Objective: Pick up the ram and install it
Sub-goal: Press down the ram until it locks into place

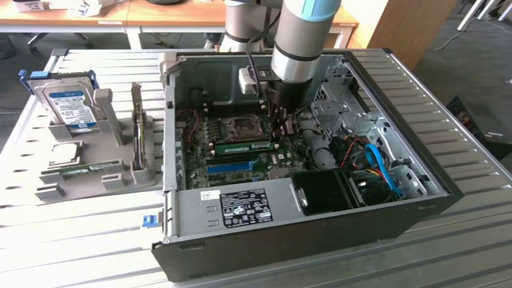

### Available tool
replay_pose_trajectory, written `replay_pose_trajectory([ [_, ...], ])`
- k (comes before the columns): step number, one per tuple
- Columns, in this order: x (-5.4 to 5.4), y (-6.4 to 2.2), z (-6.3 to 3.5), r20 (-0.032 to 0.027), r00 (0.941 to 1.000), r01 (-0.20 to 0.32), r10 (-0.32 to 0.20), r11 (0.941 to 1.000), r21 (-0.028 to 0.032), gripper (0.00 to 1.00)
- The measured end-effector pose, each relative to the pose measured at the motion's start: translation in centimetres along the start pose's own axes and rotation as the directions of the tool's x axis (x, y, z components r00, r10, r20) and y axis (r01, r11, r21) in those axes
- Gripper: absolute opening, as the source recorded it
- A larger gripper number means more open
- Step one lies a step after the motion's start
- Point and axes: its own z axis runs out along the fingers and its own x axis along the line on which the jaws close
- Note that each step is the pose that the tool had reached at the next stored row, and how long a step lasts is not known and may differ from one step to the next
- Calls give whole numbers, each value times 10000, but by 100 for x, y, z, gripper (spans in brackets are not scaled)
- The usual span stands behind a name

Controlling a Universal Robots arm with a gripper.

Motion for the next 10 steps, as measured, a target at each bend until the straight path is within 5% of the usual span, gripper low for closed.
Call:
replay_pose_trajectory([
  [10,1,-1,42,6,10000,0,0,10000,0,11],
])
